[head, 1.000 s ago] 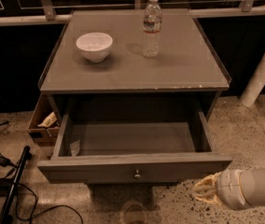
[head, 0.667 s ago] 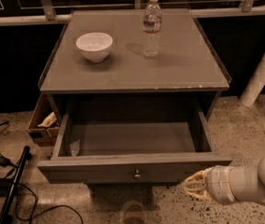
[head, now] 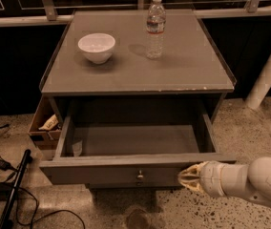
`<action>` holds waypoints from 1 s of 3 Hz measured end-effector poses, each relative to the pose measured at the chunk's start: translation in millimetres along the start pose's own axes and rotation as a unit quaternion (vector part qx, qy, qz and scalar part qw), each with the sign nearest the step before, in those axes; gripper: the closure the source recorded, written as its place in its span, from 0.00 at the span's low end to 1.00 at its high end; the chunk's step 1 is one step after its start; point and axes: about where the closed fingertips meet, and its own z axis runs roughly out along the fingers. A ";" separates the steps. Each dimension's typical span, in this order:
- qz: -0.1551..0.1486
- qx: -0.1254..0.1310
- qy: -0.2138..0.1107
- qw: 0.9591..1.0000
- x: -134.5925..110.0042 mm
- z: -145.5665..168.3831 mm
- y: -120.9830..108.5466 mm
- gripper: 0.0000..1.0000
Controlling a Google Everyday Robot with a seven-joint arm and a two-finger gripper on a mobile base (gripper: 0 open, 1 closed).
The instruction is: Close top drawer
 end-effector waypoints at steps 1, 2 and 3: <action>-0.002 0.029 0.004 1.000 9.1 10.3 -17.1 1.00; -0.005 0.059 0.004 0.998 11.5 16.6 -39.8 1.00; -0.008 0.082 0.005 0.997 10.7 24.8 -65.4 1.00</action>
Offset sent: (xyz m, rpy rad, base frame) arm 0.0719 -0.0067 0.0089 0.0241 -0.1649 -0.0990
